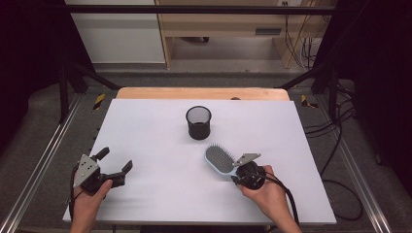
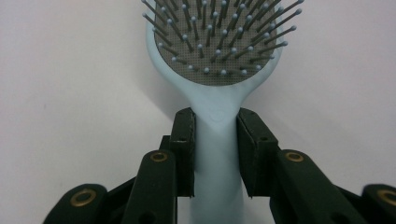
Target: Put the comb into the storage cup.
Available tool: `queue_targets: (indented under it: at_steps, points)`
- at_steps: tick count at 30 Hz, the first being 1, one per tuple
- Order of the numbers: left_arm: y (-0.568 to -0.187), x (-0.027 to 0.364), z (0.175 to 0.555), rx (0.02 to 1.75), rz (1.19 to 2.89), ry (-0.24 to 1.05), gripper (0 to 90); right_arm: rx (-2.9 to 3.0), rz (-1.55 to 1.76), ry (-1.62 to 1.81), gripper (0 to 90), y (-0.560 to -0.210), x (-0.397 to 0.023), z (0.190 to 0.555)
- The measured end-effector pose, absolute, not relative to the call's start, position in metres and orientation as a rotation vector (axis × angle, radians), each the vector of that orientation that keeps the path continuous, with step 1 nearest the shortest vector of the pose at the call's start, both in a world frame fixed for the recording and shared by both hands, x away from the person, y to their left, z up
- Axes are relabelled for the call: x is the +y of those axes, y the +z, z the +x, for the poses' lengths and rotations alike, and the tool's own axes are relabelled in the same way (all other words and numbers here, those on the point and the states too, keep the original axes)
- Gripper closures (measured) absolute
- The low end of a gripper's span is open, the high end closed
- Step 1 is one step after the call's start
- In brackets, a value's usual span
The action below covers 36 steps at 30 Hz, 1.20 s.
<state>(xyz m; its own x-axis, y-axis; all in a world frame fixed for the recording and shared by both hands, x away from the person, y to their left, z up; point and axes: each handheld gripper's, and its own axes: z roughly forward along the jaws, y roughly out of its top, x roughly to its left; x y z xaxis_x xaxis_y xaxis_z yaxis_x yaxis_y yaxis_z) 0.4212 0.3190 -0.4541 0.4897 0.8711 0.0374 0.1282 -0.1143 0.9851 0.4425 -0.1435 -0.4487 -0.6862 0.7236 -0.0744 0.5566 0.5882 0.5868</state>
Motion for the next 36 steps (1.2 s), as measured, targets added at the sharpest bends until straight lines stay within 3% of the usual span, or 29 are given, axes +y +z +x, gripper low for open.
queue_targets:
  at_steps: [12, 22, 36]
  points:
    - [-0.443, 0.312, 0.417, 0.898, 1.518, 0.749, 1.6, 2.315, 1.007, 1.027, 69.6, -0.437, -0.151, 0.456]
    - [-0.410, 0.290, 0.424, 0.847, 1.522, 0.733, 1.6, 2.131, 0.940, 1.223, 69.6, -0.423, -0.146, 0.461]
    - [-0.364, 0.237, 0.452, 0.767, 1.493, 0.656, 1.7, 1.984, 0.894, 1.384, 69.6, -0.413, -0.119, 0.479]
